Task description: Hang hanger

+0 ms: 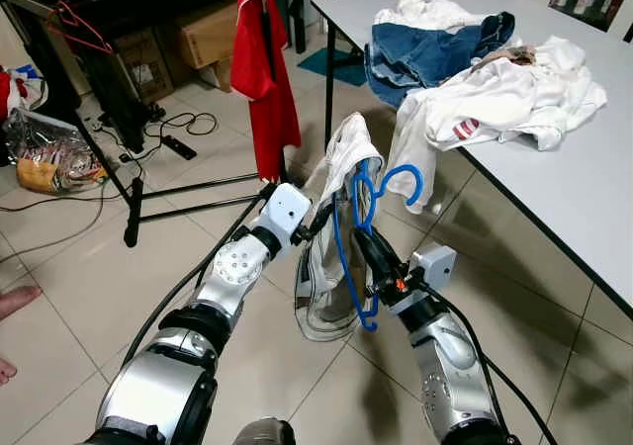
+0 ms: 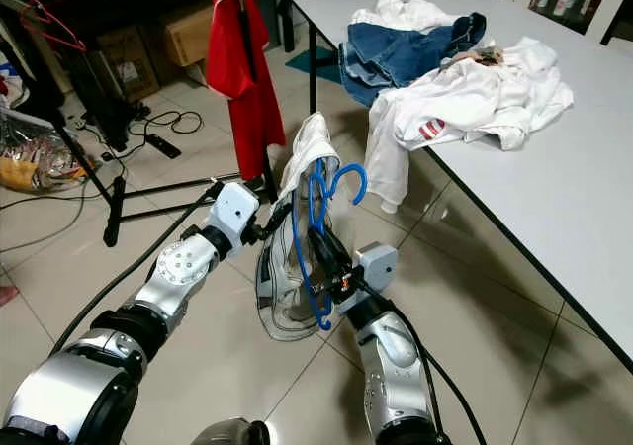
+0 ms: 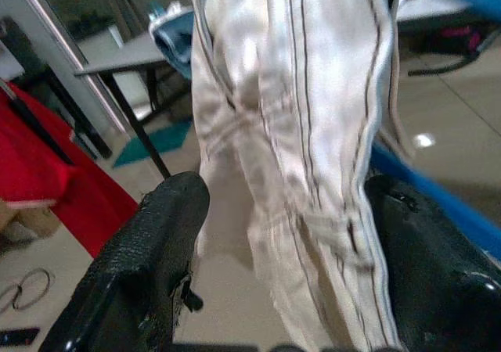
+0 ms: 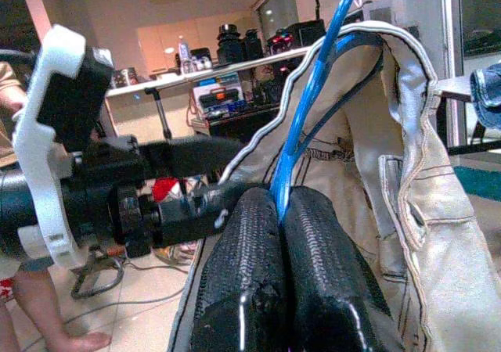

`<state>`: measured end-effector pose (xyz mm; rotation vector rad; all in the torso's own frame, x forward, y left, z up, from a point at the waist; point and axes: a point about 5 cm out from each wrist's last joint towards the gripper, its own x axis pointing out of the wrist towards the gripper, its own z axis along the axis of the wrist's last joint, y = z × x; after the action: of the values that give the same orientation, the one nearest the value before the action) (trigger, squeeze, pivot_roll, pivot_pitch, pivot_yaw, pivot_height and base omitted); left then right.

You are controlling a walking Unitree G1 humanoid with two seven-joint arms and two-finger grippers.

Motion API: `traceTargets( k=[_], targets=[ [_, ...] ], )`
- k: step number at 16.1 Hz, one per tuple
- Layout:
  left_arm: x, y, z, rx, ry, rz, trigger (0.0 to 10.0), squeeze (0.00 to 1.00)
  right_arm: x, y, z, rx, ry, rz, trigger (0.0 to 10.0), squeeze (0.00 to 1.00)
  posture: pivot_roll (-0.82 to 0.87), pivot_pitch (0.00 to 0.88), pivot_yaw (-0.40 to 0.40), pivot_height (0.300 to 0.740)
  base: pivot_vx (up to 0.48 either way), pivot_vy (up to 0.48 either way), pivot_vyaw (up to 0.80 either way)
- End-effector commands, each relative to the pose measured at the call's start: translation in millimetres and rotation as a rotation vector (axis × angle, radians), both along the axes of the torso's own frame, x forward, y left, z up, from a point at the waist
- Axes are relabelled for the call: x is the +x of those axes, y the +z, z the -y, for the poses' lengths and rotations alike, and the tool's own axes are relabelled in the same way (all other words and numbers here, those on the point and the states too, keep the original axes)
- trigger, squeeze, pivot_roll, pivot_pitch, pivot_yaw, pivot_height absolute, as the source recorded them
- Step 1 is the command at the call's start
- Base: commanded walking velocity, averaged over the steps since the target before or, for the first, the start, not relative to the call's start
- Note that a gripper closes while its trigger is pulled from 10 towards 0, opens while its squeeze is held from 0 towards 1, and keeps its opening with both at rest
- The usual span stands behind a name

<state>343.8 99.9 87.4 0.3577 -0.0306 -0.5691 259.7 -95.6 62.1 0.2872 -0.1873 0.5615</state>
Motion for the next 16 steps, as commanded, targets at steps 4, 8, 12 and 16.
traceTargets(
  k=[4, 8, 12, 16],
  targets=[
    [0.8, -4.3, 2.7, 0.041, -0.008, -0.040, 2.4, 0.00, 4.5, 26.2, -13.3, 0.037, 0.027, 0.145, 10.0, 0.00, 0.03, 0.000, 0.096, 0.740, 0.000, 0.000, 0.00],
    [-0.4, -5.1, 6.8, 0.045, -0.020, -0.039, 0.0, 0.00, 4.4, 26.9, -13.3, 0.038, 0.027, 0.148, 10.0, 0.00, 0.03, 0.000, 0.095, 0.740, 0.000, 0.000, 0.00],
    [-2.1, -6.8, 7.0, 0.042, -0.029, -0.043, 0.0, 0.00, 4.0, 24.9, -13.9, 0.024, 0.040, 0.141, 10.0, 0.00, 0.03, 0.000, 0.096, 0.740, 0.000, 0.000, 0.00],
    [-6.9, -12.3, 9.1, 0.019, -0.058, -0.072, 0.0, 0.00, 3.4, 21.8, -11.6, 0.005, 0.039, 0.133, 10.0, 0.00, 0.03, 0.000, 0.096, 0.740, 0.000, 0.000, 0.00]
  ],
)
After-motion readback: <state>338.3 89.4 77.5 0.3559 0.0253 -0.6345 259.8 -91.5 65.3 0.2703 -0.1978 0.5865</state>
